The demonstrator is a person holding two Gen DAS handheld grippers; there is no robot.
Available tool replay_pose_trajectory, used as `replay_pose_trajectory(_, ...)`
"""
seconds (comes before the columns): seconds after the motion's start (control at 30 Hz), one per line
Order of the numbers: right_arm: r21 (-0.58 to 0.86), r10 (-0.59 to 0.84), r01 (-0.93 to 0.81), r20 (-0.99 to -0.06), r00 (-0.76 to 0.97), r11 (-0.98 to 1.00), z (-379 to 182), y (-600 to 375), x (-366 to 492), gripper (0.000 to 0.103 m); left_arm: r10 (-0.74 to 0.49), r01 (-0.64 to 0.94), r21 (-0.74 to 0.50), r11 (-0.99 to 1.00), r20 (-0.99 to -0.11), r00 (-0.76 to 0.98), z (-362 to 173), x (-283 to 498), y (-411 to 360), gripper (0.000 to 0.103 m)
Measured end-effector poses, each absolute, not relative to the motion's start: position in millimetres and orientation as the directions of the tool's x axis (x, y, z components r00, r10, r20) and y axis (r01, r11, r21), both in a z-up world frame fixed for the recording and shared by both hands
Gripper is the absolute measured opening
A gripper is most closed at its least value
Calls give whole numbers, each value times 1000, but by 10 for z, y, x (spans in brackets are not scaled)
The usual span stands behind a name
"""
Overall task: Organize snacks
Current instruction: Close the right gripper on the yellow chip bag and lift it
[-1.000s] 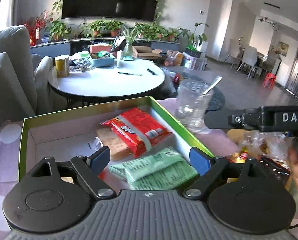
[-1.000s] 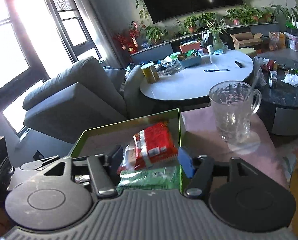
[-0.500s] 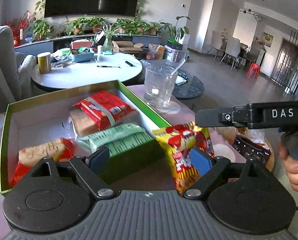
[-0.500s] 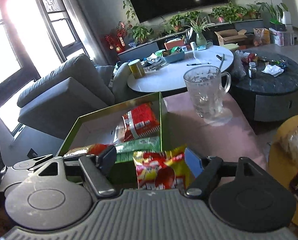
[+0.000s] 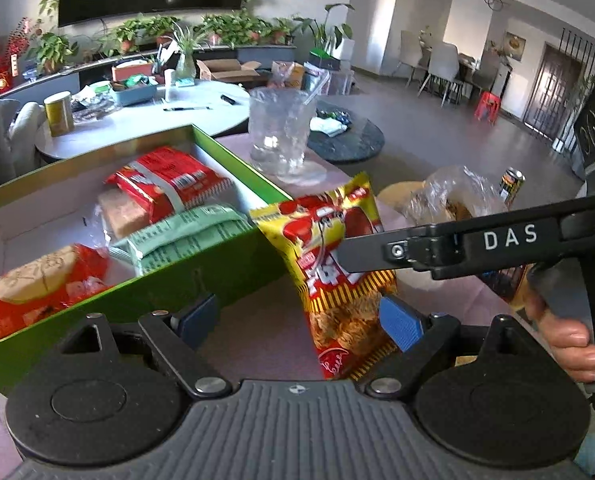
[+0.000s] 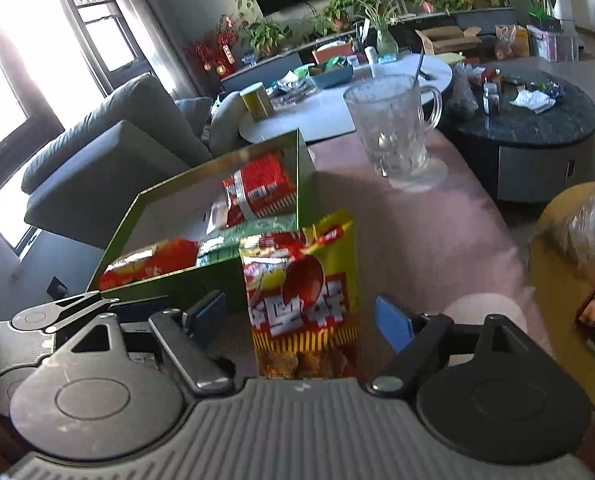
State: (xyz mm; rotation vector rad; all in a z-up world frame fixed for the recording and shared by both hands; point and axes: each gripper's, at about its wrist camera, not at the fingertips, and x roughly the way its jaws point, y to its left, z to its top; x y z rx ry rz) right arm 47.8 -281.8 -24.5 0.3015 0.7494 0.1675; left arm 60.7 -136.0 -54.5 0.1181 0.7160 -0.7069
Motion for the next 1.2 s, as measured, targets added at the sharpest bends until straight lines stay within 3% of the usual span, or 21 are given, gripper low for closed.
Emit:
replay_pose_trajectory(0.6, 382, 315, -47, -679, 664, 923, -496, -2813, 615, 63, -567, 650, -160, 743, -667, 484, -781, 769, -1566, 84)
replay_pose_trajectory(0.77, 387, 324, -49, -691, 646, 921, -553, -2799, 656, 62, -598, 673, -198, 713, -674, 434, -819, 819, -1628, 66)
replay_pose_trajectory(0.83, 386, 324, -52, -687, 650, 921, -556, -2797, 656, 57, -619, 700, -202, 685, -668, 413, -812, 786, -1662, 60)
replay_pose_trajectory(0.93, 379, 328, -66, -686, 649, 923, -531, -2771, 641, 53, -610, 726, -143, 673, -662, 435, -778, 691, -1710, 60)
replay_pose_trajectory(1.2, 394, 342, -73, -671, 658, 916, -425, -2742, 560, 53, -629, 730, -122, 673, -614, 477, -581, 572, -1627, 59)
